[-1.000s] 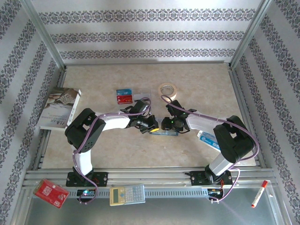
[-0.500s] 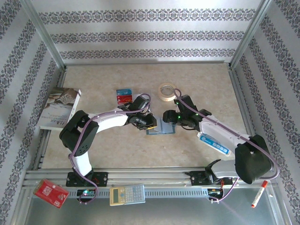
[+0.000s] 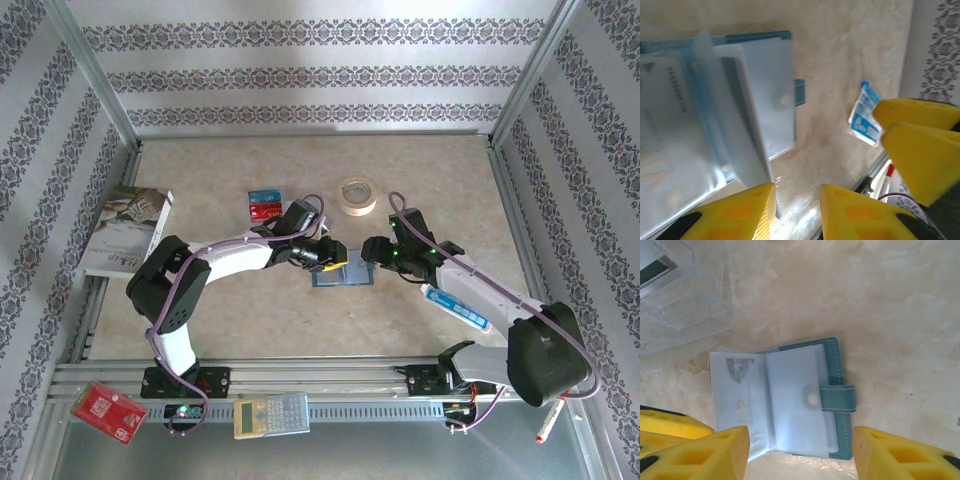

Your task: Take the credit cards out of the card holder

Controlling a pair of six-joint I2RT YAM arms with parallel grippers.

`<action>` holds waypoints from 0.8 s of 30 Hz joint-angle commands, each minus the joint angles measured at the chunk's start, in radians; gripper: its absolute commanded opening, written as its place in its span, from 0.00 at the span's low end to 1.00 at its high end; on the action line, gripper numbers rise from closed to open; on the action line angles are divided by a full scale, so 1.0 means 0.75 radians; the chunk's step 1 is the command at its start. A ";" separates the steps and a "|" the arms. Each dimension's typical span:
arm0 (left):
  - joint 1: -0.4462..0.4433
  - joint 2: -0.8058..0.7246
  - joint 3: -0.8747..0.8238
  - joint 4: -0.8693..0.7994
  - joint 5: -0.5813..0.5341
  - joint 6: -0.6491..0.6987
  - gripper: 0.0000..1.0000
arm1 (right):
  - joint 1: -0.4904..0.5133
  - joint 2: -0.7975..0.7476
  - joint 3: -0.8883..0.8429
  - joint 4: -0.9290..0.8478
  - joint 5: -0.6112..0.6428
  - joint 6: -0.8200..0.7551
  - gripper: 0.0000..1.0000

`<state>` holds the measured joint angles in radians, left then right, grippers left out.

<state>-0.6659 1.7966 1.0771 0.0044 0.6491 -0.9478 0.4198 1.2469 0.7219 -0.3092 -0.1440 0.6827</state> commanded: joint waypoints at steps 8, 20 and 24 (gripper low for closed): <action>-0.006 0.080 0.016 0.225 0.124 -0.110 0.32 | -0.053 -0.101 -0.054 0.006 0.037 0.047 0.56; 0.043 -0.055 -0.028 -0.334 -0.234 0.081 0.34 | 0.001 0.030 0.001 -0.004 -0.032 -0.020 0.55; 0.050 -0.070 -0.071 -0.323 -0.260 0.035 0.34 | 0.147 0.160 0.108 -0.076 0.037 -0.100 0.55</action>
<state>-0.6392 1.7710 1.0500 -0.1688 0.5053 -0.9237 0.4656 1.3235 0.7376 -0.3298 -0.1436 0.6685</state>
